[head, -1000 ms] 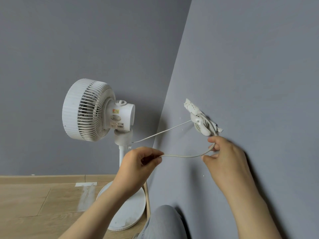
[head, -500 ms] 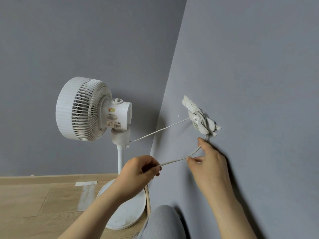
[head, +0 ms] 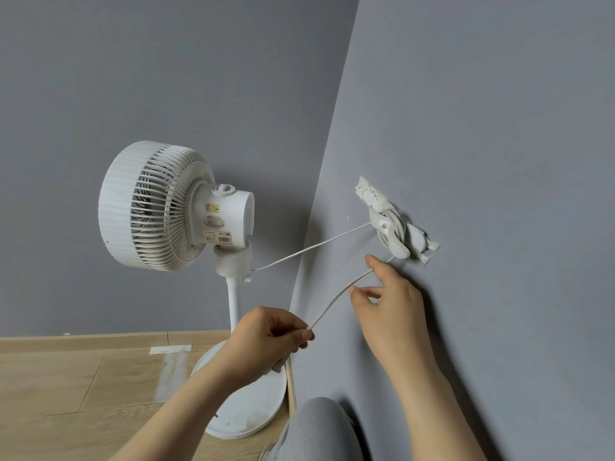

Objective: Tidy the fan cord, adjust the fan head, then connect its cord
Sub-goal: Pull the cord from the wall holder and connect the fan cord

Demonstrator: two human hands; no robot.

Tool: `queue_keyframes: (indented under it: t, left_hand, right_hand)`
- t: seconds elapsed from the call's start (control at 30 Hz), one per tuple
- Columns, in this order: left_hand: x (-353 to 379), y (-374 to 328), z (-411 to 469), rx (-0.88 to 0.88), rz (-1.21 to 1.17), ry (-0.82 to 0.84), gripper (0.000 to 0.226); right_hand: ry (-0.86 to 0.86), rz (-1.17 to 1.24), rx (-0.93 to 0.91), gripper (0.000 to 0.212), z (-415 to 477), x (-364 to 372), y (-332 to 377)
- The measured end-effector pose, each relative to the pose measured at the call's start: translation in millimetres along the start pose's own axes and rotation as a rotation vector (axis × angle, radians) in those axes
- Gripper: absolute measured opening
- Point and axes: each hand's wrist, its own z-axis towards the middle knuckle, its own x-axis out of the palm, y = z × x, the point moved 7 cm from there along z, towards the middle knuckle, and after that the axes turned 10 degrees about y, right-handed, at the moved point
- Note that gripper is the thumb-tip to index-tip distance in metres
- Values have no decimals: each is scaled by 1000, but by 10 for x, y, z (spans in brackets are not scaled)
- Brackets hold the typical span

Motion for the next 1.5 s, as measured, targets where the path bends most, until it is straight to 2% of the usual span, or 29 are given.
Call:
queue_keyframes:
  t: [0.2, 0.3, 0.43, 0.57, 0.87, 1.2, 1.4, 1.5]
  left_hand:
    - [-163, -34, -10, 64, 126, -207, 12]
    - [-174, -46, 0, 99, 146, -232, 13]
    - [-238, -54, -31, 142, 206, -294, 12]
    - [-332, -59, -92, 180, 164, -330, 10]
    - [-473, -1, -170, 209, 50, -338, 4]
    - [-614, -44, -116, 218, -3, -401, 8]
    - [-732, -229, 146, 224, 11, -432, 8]
    - [-859, -285, 310, 201, 7, -448, 8]
  right_hand:
    - [-26, -120, -73, 32, -62, -96, 158]
    - [-9, -145, -113, 25, -65, -96, 296]
    - [20, -265, -182, 29, 44, -20, 416]
    - [97, -420, -206, 31, 159, 125, 436]
    - [272, -669, -180, 18, 506, 356, 632]
    - [429, -670, -178, 4, 803, 335, 833]
    - [411, -643, -150, 9, 1023, 157, 961]
    - [323, -551, -177, 13, 1009, -35, 1020]
